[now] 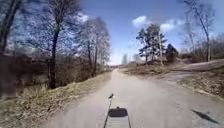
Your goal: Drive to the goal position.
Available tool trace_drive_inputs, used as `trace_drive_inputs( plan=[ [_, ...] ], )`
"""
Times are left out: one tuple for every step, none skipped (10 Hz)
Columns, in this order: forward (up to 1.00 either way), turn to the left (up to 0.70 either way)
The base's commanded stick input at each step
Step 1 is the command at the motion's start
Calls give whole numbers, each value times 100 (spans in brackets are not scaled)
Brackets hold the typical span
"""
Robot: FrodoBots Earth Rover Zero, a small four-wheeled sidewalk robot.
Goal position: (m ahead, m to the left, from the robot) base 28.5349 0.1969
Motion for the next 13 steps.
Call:
trace_drive_inputs(
  plan=[
    [70, -2],
    [70, 0],
    [70, 0],
    [70, 0],
    [70, -22],
    [70, -27],
    [70, -15],
    [70, 0],
    [70, 0],
    [70, 0],
    [70, 0],
    [70, -14],
    [70, -13]
  ],
)
